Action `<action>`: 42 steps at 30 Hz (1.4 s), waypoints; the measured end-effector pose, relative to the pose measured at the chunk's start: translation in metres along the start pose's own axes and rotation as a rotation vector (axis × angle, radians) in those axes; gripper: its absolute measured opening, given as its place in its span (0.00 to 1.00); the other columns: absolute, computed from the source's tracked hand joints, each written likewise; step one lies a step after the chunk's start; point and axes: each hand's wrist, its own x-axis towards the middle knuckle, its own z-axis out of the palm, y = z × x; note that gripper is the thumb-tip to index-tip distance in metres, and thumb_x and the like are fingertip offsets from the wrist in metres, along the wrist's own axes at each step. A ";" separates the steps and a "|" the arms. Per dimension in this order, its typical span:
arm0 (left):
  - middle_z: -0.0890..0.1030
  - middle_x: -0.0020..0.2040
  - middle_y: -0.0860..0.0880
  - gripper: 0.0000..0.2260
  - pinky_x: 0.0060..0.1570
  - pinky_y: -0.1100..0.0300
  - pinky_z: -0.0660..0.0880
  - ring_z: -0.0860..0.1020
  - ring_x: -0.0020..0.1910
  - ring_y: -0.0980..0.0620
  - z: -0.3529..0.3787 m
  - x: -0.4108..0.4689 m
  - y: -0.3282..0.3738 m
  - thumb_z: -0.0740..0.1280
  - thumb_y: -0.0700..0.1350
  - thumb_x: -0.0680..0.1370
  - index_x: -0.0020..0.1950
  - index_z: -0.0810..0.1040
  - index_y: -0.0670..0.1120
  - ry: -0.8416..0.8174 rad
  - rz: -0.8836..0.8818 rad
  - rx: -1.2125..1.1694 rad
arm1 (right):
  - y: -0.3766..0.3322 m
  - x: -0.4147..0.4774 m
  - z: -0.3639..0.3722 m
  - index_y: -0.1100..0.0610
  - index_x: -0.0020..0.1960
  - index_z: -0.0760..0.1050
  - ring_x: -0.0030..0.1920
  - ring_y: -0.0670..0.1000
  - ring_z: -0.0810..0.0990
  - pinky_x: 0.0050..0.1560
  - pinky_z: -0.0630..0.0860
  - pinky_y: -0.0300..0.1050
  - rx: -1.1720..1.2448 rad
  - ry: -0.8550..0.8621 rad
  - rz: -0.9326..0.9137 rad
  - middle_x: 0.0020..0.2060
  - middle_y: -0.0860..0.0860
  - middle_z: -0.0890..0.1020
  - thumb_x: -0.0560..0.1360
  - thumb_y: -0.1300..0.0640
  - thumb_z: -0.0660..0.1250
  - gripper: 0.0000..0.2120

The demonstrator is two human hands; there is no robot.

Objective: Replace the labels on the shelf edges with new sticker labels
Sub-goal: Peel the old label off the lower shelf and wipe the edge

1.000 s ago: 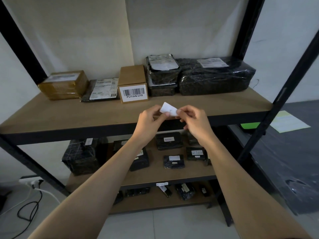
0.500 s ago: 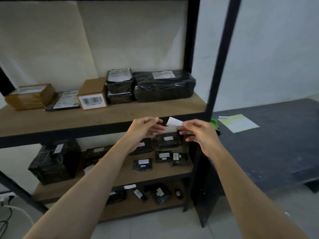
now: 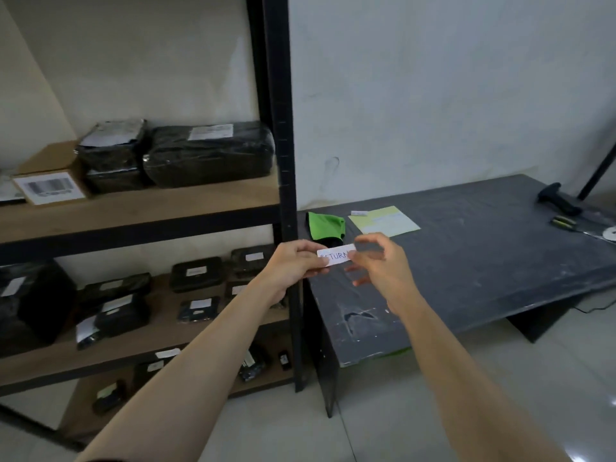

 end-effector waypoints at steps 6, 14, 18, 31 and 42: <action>0.84 0.40 0.46 0.15 0.42 0.69 0.73 0.79 0.40 0.55 0.059 0.098 -0.015 0.73 0.35 0.70 0.56 0.78 0.43 -0.050 0.082 0.375 | 0.046 0.062 -0.061 0.57 0.42 0.78 0.33 0.54 0.84 0.24 0.74 0.42 -0.109 0.124 0.102 0.40 0.57 0.84 0.73 0.66 0.69 0.05; 0.81 0.55 0.45 0.22 0.55 0.54 0.75 0.79 0.53 0.47 0.141 0.269 -0.025 0.71 0.41 0.73 0.66 0.71 0.48 -0.085 0.034 0.609 | 0.079 0.202 -0.155 0.58 0.41 0.80 0.30 0.48 0.78 0.27 0.78 0.43 -0.240 0.269 0.180 0.33 0.53 0.82 0.72 0.64 0.69 0.03; 0.80 0.57 0.46 0.20 0.54 0.59 0.73 0.78 0.56 0.47 0.148 0.324 -0.044 0.69 0.42 0.75 0.66 0.72 0.45 -0.015 -0.073 0.604 | 0.103 0.267 -0.184 0.60 0.40 0.81 0.27 0.47 0.76 0.28 0.77 0.40 -0.211 0.264 0.253 0.29 0.52 0.81 0.71 0.64 0.70 0.02; 0.78 0.61 0.47 0.15 0.60 0.53 0.70 0.75 0.60 0.47 0.120 0.465 -0.100 0.69 0.44 0.75 0.62 0.77 0.45 0.369 -0.246 0.805 | 0.196 0.480 -0.148 0.60 0.46 0.79 0.29 0.49 0.78 0.36 0.78 0.42 -0.273 -0.083 0.316 0.36 0.55 0.83 0.73 0.63 0.70 0.03; 0.69 0.63 0.44 0.17 0.53 0.48 0.74 0.73 0.57 0.45 0.124 0.511 -0.118 0.66 0.43 0.77 0.65 0.73 0.43 0.581 -0.121 0.906 | 0.239 0.538 -0.116 0.61 0.44 0.80 0.42 0.52 0.77 0.42 0.66 0.36 -0.501 -0.118 0.187 0.44 0.54 0.77 0.72 0.61 0.70 0.03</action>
